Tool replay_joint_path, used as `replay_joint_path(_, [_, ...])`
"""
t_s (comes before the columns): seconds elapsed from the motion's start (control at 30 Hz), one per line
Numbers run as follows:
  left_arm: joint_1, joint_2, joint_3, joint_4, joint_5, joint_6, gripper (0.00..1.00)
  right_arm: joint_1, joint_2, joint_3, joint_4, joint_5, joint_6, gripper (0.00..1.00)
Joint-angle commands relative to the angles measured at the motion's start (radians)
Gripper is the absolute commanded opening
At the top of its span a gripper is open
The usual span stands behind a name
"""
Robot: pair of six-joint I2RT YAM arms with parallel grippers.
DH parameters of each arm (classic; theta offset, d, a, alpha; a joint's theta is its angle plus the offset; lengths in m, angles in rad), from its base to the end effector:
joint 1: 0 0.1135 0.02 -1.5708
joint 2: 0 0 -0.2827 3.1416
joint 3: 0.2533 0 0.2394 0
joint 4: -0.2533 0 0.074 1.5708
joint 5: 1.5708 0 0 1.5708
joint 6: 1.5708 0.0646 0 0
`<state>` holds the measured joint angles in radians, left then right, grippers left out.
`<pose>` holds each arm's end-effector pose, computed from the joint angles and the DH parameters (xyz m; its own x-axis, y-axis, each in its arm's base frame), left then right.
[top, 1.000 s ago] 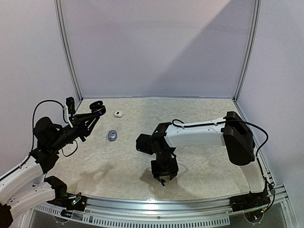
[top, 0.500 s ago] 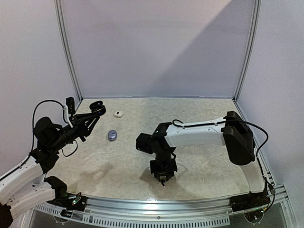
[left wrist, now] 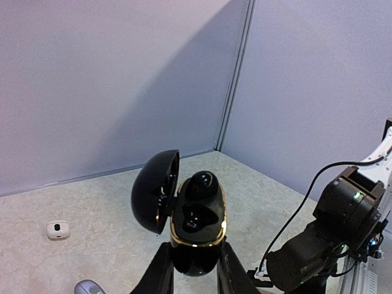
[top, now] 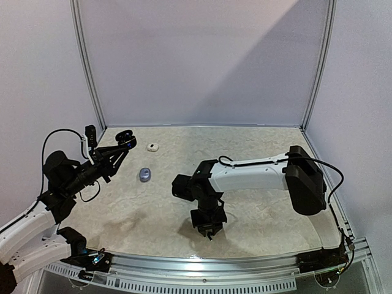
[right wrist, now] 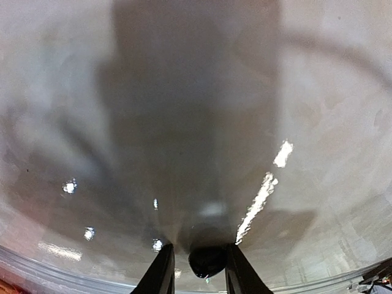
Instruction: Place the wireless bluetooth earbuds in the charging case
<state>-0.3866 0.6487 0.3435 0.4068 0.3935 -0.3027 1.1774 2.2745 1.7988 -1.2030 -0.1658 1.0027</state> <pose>0.1451 -0.0858 0.2854 -0.1194 -0.2486 -0.9612 0.6976 0.6678 -0.2594 0.1518 0.3935 0.1393 -0.9672 -0.1615 0.1962 -0.1652 0.9863 -0.0025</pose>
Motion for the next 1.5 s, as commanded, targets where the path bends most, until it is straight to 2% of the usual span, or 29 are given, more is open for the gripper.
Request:
replay_joint_path(0.0, [-0.012, 0.005, -0.006, 0.023, 0.008, 0.002, 0.00, 0.014, 0.061, -0.004, -0.009, 0.038, -0.045, 0.25])
replay_joint_path(0.37, [-0.012, 0.008, -0.006, 0.029, 0.023, 0.014, 0.00, 0.012, 0.037, 0.054, -0.023, 0.153, -0.086, 0.06])
replay_joint_path(0.47, [-0.014, 0.011, -0.005, 0.048, 0.048, 0.041, 0.00, 0.009, -0.015, 0.132, -0.043, 0.267, -0.125, 0.02])
replay_joint_path(0.6, [-0.017, 0.010, 0.014, 0.030, 0.073, 0.152, 0.00, 0.008, -0.129, 0.244, -0.004, 0.414, -0.181, 0.00])
replay_joint_path(0.7, [-0.016, -0.001, 0.047, -0.017, 0.052, 0.248, 0.00, 0.015, -0.245, 0.268, 0.128, 0.518, -0.230, 0.00])
replay_joint_path(0.83, [-0.017, 0.014, 0.054, 0.039, 0.043, 0.301, 0.00, 0.054, -0.359, 0.244, 0.463, 0.628, -0.376, 0.00])
replay_joint_path(0.97, [-0.020, 0.057, 0.038, 0.146, 0.073, 0.323, 0.00, 0.073, -0.364, 0.228, 0.841, 0.610, -0.551, 0.00])
replay_joint_path(1.07, [-0.024, 0.076, 0.027, 0.208, 0.063, 0.356, 0.00, 0.083, -0.321, 0.242, 1.028, 0.576, -0.628, 0.00])
replay_joint_path(1.3, [-0.034, 0.089, 0.011, 0.307, 0.026, 0.428, 0.00, 0.130, -0.223, 0.286, 1.269, 0.555, -0.792, 0.00])
replay_joint_path(1.47, [-0.038, 0.085, -0.001, 0.323, 0.028, 0.418, 0.00, 0.134, -0.181, 0.295, 1.319, 0.533, -0.826, 0.00])
